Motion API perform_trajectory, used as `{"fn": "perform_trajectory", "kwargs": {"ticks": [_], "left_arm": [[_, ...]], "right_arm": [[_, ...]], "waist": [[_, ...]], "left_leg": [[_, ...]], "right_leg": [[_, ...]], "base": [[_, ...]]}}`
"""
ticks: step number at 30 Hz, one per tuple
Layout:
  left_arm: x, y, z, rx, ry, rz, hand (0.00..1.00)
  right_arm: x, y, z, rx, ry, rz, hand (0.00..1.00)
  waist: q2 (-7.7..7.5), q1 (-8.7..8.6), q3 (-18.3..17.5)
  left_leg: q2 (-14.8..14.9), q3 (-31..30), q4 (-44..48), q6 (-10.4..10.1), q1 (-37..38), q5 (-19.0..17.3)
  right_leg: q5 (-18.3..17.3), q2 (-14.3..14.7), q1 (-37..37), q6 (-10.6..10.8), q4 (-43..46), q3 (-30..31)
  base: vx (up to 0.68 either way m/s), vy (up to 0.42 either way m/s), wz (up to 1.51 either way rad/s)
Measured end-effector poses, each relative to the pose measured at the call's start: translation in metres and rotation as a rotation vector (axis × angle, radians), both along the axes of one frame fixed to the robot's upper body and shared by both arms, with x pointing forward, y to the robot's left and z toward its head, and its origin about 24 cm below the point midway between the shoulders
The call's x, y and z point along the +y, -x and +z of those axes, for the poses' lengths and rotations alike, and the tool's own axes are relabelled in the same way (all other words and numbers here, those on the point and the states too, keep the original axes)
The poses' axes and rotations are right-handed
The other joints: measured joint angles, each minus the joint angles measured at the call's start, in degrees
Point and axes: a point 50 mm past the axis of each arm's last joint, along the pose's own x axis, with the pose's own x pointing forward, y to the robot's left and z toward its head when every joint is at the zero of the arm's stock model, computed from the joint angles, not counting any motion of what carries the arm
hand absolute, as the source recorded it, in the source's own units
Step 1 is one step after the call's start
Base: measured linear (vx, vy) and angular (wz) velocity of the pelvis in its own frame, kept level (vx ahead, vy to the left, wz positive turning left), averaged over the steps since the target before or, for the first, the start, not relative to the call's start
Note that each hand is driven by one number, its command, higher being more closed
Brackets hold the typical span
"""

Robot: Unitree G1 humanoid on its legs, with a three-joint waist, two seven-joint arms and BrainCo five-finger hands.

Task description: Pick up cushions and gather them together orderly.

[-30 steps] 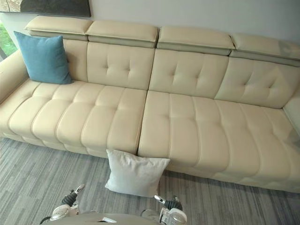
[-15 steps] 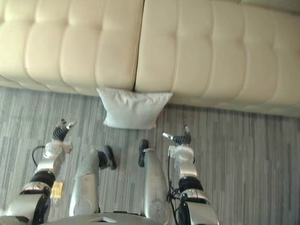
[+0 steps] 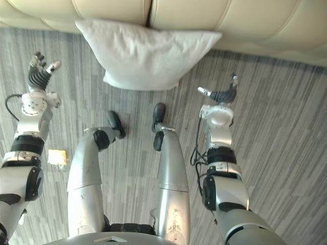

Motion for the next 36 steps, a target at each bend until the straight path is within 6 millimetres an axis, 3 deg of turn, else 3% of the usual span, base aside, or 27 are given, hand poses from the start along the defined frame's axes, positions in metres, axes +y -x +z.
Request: {"fn": "perform_trajectory", "kwargs": {"ticks": [4,11,15,16,22,29,36], "left_arm": [[-0.016,-0.002,0.018,-0.053,-0.066,-0.052,0.00],[-0.059,-0.007,0.055,-0.150,-0.254,-0.136,0.00],[-0.084,-0.005,0.072,-0.234,-0.244,-0.170,0.00],[-0.093,-0.004,0.078,-0.265,-0.228,-0.179,1.00],[-0.119,-0.002,0.088,-0.316,-0.166,-0.188,1.00],[-0.113,0.001,0.095,-0.349,-0.137,-0.126,1.00],[-0.120,0.012,0.087,-0.381,-0.054,-0.156,1.00]], "right_arm": [[0.017,-0.004,0.027,-0.075,0.084,0.055,0.00],[0.075,-0.012,0.086,-0.262,0.205,0.189,0.00],[0.093,-0.011,0.095,-0.317,0.158,0.195,0.00],[0.100,-0.009,0.098,-0.337,0.139,0.205,1.00],[0.126,-0.005,0.106,-0.398,0.033,0.237,1.00],[0.130,0.001,0.112,-0.433,0.017,0.239,1.00],[0.136,0.017,0.098,-0.467,-0.021,0.289,1.00]], "waist": [[0.00,0.00,0.2],[0.00,0.02,0.2],[0.00,-0.03,0.3],[0.00,-0.14,0.3],[0.01,-0.62,0.2],[0.06,-1.00,0.1],[0.08,-1.64,0.1]], "left_leg": [[0.2,-0.7,2.2,0.1,-4.6,0.0],[0.7,-1.6,5.3,0.0,-12.1,0.4],[0.7,-1.7,5.3,-0.1,-13.2,0.5],[0.6,-1.8,5.0,-0.2,-13.3,0.6],[0.1,-1.9,4.5,-0.4,-13.2,1.0],[0.1,-2.4,4.6,-0.6,-12.4,1.7],[0.6,-3.3,4.0,-1.8,-5.8,1.2]], "right_leg": [[-0.9,-0.5,-4.9,-0.6,3.4,-0.2],[-1.7,-0.9,-12.9,-1.1,7.5,-0.4],[-1.7,-0.9,-13.8,-1.3,7.5,-0.5],[-1.7,-1.0,-13.8,-1.4,7.5,-0.5],[-1.7,-1.2,-13.8,-1.4,7.4,-0.6],[-1.3,-1.0,-12.9,-2.0,7.5,-0.9],[-1.9,-0.3,-5.6,-2.0,5.7,-1.9]], "base": [[-0.07,-0.014,0.11],[-0.07,0.009,0.07],[-0.02,0.015,0.01],[0.00,0.000,0.00],[-0.03,0.028,0.03],[-0.05,0.014,0.01],[-0.07,-0.001,-0.04]]}}
